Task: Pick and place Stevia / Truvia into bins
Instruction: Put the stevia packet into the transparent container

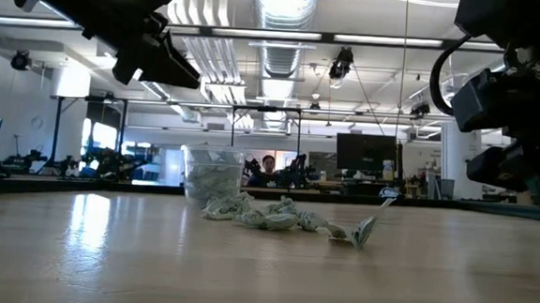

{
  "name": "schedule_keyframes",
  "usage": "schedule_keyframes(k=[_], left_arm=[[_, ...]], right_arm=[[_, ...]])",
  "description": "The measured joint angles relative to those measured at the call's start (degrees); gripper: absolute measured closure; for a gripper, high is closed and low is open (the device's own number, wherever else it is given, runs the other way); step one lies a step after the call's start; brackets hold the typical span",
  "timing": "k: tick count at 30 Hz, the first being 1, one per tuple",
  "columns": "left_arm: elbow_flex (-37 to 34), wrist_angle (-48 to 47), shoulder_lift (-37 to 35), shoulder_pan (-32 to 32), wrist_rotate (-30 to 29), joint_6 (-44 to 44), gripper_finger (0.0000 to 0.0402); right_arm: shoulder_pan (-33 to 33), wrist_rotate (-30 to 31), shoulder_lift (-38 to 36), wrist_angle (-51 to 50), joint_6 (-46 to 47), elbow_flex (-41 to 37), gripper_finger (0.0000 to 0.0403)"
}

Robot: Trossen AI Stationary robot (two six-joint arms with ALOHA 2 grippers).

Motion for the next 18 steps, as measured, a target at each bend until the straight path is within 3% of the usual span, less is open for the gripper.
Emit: schedule_keyframes(k=[6,12,18], left_arm=[[0.0,0.0,0.01,0.0,0.08,-0.02,0.0248],[0.0,0.0,0.01,-0.02,0.1,-0.02,0.0248],[0.0,-0.02,0.01,-0.02,0.12,-0.02,0.0248]], right_arm=[[0.83,2.5,0.64,-0.1,0.41,0.08,0.0335],[1.43,12.12,0.64,-2.08,0.4,0.17,0.0335],[1.45,17.9,0.64,-2.79,-0.09,0.06,0.0335]])
